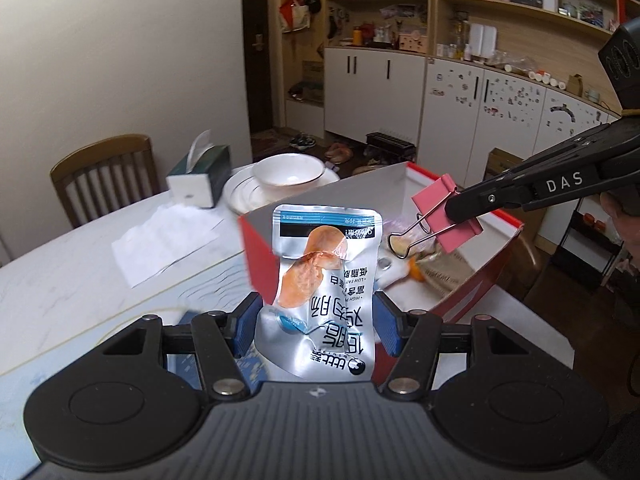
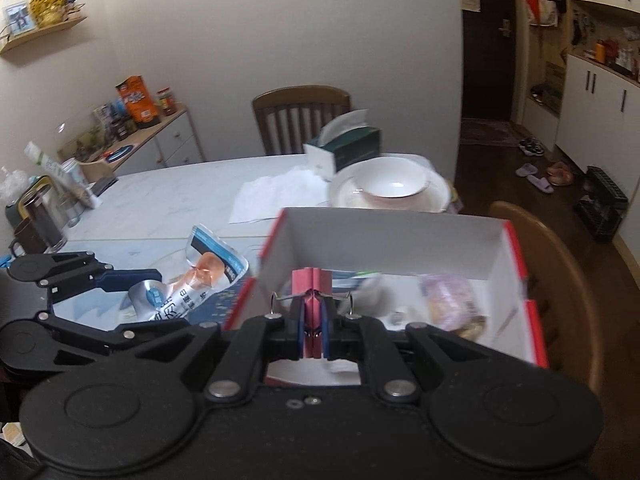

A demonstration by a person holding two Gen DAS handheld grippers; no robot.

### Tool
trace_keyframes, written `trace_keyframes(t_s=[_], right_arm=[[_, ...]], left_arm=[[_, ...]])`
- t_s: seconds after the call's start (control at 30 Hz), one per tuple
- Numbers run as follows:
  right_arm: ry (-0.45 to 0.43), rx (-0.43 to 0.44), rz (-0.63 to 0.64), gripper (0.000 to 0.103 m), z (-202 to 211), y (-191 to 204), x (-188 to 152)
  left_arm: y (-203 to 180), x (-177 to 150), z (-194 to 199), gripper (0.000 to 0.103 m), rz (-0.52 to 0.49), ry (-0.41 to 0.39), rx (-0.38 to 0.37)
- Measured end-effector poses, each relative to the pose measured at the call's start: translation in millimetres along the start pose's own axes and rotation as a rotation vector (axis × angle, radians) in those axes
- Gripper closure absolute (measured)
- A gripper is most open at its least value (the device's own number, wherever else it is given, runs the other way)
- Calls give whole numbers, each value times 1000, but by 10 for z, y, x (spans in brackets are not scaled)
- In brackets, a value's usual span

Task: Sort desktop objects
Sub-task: 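Carry the binder clip and snack sachet over the open box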

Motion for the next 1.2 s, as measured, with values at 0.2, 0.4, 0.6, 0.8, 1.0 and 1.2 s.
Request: trace_keyframes(t_s=[0.2,0.4,0.6,0.8,1.0,1.2], right_arm=[[-16,-33,-13,96,28,-363,103],[-14,-68,-21,96,-75,-672,176],[1,-97,-20,96,-306,-880,239],[36,-107,-18,96,-566,-978,224],[64,-115,-6,96,-779,-1014,202],[91,-113,35,95,-921,-965,132]], left_arm=[[-179,246,-288,45,-24,28,-26],[-314,370,-591,45,-57,65,-38],[-417,415,-915,45,-95,119,-45],[-388,345,-1173,45,-78,186,-56],[-406,313,-1331,45,-96,222,-56],[-428,232,-1471,44,-104,267,-63]])
Point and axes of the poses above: each gripper's, at about its wrist camera, not at the fingertips, and z roughly against the way its jaws point, y to its left, x to its top, the point moved 7 cm from there along -z, roughly the way its jaws point, and after that the axes turned 15 degrees about -z, right-handed, at the moved point
